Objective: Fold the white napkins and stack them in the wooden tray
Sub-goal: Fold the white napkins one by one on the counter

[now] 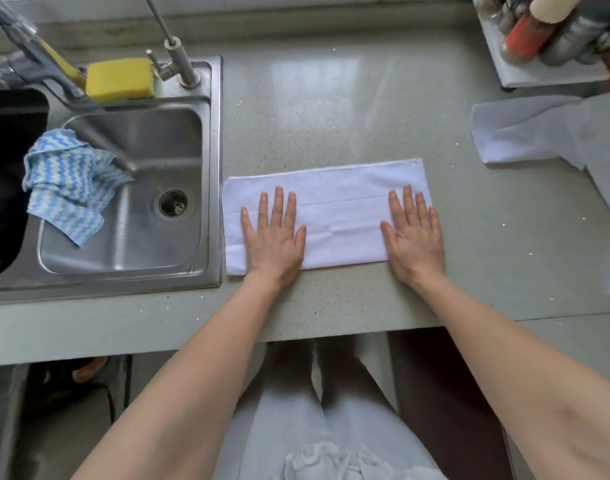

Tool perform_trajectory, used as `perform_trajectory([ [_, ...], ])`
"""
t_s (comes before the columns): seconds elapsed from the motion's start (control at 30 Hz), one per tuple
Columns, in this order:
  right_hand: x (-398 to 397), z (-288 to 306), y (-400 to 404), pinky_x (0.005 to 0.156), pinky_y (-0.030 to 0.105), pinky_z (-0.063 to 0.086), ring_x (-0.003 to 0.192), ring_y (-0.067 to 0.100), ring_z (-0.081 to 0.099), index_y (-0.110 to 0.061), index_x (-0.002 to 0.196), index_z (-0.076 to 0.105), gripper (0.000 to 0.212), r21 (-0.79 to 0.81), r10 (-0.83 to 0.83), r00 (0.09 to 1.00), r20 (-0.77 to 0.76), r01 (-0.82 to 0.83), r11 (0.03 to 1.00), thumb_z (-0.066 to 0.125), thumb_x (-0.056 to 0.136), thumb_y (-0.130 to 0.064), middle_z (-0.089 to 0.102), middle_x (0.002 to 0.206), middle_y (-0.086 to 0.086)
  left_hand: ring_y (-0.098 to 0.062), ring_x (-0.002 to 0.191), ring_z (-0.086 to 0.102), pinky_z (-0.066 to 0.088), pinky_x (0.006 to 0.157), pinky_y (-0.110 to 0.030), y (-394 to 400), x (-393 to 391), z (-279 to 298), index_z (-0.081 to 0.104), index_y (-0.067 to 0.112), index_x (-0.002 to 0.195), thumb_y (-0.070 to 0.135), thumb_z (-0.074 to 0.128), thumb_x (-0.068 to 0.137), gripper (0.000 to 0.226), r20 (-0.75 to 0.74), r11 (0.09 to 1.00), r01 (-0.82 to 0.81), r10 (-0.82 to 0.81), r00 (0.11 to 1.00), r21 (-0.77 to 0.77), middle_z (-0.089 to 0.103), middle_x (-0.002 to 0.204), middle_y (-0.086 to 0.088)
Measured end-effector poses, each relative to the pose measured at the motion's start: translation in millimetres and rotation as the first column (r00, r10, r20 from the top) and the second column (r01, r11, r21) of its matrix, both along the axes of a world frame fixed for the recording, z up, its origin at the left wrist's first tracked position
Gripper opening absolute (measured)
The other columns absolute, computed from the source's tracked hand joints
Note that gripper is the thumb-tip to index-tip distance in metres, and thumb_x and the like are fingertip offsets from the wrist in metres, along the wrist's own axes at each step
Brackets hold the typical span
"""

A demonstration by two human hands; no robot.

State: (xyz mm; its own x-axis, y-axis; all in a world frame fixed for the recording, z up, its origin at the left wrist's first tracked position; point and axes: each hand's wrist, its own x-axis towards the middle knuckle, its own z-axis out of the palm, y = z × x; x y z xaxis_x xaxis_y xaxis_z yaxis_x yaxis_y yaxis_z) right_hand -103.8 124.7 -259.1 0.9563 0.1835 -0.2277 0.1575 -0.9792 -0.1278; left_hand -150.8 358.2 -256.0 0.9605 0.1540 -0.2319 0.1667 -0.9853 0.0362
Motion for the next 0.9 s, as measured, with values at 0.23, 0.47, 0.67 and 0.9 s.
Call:
perform_trajectory([
  [0.23,-15,5,23,0.116,0.032,-0.017,0.142,0.011,-0.021,-0.026,0.15,-0.009,0.061,0.059,0.219,0.976,0.003,-0.219,0.974,0.023,0.101,-0.044,-0.017,0.158,-0.002,-0.025,0.148,-0.011,-0.006,0.115,-0.058,-9,21,5,-0.006,0.024,0.153,0.046,0.015,0.1,0.061,0.013,0.991,0.136,-0.136,0.991,-0.007,-0.011,0.161,0.0],
  [0.47,12,8,-19,0.116,0.035,-0.015,0.146,0.016,-0.016,-0.025,0.152,-0.007,0.059,0.003,0.051,0.998,-0.043,-0.051,0.999,0.02,0.102,-0.041,-0.015,0.16,0.001,-0.028,0.135,0.031,0.01,0.115,-0.049,-7,36,11,0.033,0.02,0.144,0.044,0.034,0.096,0.054,0.126,0.99,0.14,-0.143,0.982,0.033,0.033,0.148,-0.008],
  [0.67,18,38,-10,0.105,0.037,0.026,0.126,0.032,0.036,-0.004,0.136,0.035,0.051,-0.011,-0.216,0.97,0.114,0.218,0.976,0.05,0.092,-0.023,0.037,0.139,0.018,-0.029,0.121,0.042,0.027,0.102,-0.036,-18,92,31,0.047,0.014,0.131,0.038,0.056,0.091,0.048,0.134,0.979,0.161,-0.144,0.98,-0.125,0.048,0.13,-0.01],
  [0.9,50,57,-24,0.079,0.035,0.044,0.11,0.036,0.056,-0.004,0.103,0.055,0.018,0.003,-0.475,0.857,-0.197,0.485,0.874,0.053,0.085,-0.006,0.06,0.116,0.019,-0.032,0.099,0.057,0.039,0.076,-0.033,-30,125,48,0.063,0.01,0.092,0.031,0.06,0.088,0.022,-0.101,0.984,0.039,-0.057,0.993,-0.174,0.064,0.104,-0.013],
])
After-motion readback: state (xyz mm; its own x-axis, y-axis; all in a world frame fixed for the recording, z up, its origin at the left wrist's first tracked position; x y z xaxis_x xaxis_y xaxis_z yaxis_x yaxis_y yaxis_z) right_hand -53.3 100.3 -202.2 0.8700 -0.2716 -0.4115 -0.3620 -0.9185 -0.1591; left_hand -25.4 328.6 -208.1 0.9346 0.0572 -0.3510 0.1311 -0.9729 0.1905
